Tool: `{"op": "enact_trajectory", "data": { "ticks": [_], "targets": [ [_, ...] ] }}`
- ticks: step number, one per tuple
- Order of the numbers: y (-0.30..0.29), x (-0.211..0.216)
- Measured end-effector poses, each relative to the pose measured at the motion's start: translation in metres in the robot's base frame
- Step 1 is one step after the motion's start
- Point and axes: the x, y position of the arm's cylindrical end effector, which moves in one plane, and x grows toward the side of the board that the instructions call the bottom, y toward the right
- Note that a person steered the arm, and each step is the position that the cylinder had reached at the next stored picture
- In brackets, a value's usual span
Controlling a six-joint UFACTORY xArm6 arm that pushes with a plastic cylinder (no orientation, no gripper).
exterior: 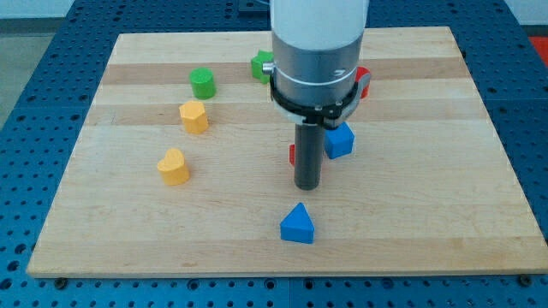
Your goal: Move the red star diagonally to the bottom right of the green star
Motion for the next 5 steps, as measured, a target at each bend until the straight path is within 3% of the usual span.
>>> {"op": "enact_trajectory", "data": {
  "ticks": [3,5],
  "targets": [
    [0.001,-0.079],
    [0.032,-0.093]
  ]
}}
